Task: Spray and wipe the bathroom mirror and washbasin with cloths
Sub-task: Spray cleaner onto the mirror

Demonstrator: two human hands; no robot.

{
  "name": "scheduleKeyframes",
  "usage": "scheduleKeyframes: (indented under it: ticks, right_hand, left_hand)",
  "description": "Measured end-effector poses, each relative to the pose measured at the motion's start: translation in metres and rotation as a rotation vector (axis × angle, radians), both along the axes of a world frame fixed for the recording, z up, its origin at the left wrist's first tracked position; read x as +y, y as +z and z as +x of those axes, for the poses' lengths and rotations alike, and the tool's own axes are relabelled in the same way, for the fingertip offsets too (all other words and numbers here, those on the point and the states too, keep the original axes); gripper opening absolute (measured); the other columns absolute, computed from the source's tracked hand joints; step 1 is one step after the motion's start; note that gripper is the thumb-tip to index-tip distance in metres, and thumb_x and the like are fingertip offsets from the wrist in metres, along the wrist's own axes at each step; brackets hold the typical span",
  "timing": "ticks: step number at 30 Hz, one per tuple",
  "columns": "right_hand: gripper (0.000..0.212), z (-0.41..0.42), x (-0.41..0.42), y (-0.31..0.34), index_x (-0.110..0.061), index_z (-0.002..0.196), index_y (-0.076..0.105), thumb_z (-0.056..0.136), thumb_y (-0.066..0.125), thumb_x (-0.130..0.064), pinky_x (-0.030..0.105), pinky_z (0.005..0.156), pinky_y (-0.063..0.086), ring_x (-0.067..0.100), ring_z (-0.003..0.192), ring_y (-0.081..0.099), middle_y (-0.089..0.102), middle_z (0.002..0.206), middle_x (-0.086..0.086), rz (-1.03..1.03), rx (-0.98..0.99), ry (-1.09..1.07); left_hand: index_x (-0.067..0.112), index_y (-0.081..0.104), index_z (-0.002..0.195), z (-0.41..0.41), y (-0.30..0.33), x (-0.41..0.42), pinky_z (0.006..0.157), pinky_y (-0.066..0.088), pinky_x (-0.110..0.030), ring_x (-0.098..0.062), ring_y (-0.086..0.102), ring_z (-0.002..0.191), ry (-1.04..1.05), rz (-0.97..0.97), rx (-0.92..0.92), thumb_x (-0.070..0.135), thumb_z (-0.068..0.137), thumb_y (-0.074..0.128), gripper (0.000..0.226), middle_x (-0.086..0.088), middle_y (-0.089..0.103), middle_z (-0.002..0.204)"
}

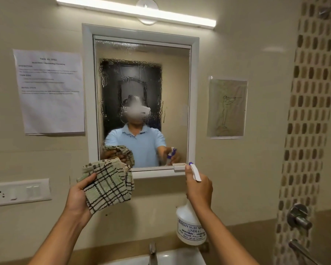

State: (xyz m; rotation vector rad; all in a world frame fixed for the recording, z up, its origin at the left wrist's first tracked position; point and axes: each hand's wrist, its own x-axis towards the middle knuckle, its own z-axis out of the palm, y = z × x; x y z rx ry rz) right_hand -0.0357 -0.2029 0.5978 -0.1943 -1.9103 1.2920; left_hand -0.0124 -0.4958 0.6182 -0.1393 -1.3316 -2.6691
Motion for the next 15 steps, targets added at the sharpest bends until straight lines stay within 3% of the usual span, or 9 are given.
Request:
scheduleKeyframes:
  ticks: [7, 15]
  right_hand:
    - [0.053, 0.001, -0.002, -0.019, -0.02, 0.057, 0.055, 0.093, 0.05, -0.059, 0.042, 0.053, 0.056, 0.029, 0.053, 0.063, 0.059, 0.054, 0.002, 0.002, -0.011, 0.039]
    - [0.047, 0.01, -0.017, -0.025, -0.023, 0.061, 0.053, 0.092, 0.053, -0.059, 0.044, 0.052, 0.055, 0.031, 0.056, 0.062, 0.057, 0.054, 0.001, -0.039, 0.047, 0.045]
  left_hand:
    - [0.013, 0.082, 0.084, -0.002, -0.006, 0.012, 0.072, 0.062, -0.045, -0.029, 0.075, 0.086, -0.009, -0.009, -0.003, 0.02, 0.099, 0.041, 0.044, -0.015, 0.076, 0.1]
    - [0.01, 0.081, 0.08, 0.008, -0.013, 0.013, 0.058, 0.062, -0.042, -0.029, 0.075, 0.079, -0.058, 0.02, -0.014, 0.02, 0.1, 0.04, 0.047, -0.015, 0.076, 0.093]
